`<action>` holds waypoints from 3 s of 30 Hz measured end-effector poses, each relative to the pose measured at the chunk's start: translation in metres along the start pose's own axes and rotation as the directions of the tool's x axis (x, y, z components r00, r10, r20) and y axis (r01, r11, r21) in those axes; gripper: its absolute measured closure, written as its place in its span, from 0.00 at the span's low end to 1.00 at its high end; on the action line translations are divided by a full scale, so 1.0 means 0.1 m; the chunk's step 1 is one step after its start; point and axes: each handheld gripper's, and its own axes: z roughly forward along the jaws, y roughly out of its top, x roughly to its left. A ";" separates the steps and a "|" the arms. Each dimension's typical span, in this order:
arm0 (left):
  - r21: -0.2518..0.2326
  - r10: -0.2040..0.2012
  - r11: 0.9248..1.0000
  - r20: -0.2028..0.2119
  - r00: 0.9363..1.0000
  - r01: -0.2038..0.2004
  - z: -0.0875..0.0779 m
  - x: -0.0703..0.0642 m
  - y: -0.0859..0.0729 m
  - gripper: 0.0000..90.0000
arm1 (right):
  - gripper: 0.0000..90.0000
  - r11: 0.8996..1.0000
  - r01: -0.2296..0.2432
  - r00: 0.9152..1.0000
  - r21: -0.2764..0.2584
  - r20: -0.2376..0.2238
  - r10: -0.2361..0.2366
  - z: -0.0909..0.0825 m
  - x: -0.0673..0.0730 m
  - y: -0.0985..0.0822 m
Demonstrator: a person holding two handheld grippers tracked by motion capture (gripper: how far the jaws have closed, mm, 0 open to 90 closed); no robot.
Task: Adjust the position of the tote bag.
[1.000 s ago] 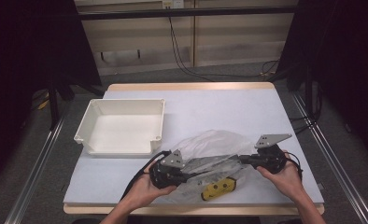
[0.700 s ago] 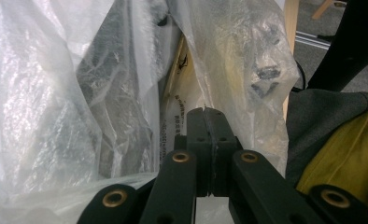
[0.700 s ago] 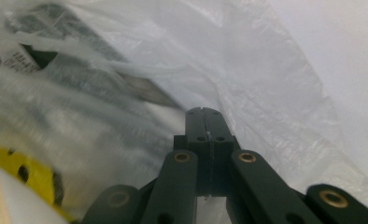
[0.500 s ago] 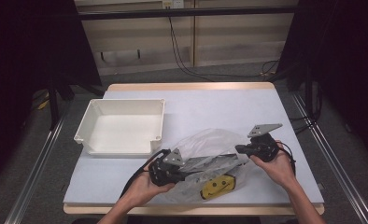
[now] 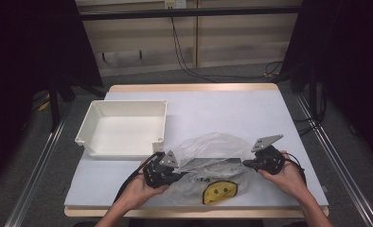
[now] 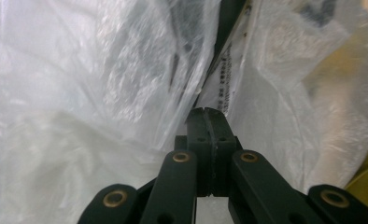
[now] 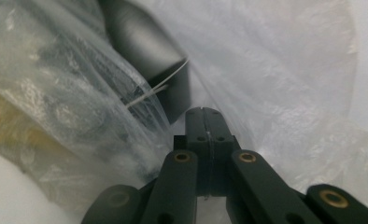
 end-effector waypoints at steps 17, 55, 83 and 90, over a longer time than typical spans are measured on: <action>0.014 0.010 1.000 0.009 1.000 -0.010 0.03 -0.03 -0.13 1.00 | 1.00 0.999 0.029 0.999 0.018 -0.026 -0.028 -0.08 0.15 -0.20; 0.077 0.018 0.997 -0.122 0.992 -0.009 0.09 0.17 -0.07 1.00 | 1.00 0.998 0.032 0.994 0.050 0.099 -0.037 0.01 -0.02 -0.11; 0.060 0.004 0.998 -0.084 0.996 0.001 -0.12 0.07 -0.40 1.00 | 1.00 0.998 -0.024 0.982 0.066 0.187 0.011 -0.15 -0.20 -0.31; 0.011 -0.048 0.999 -0.037 0.998 0.049 -0.11 0.09 -0.42 1.00 | 1.00 0.998 -0.025 0.982 0.052 0.187 0.015 -0.13 -0.19 -0.30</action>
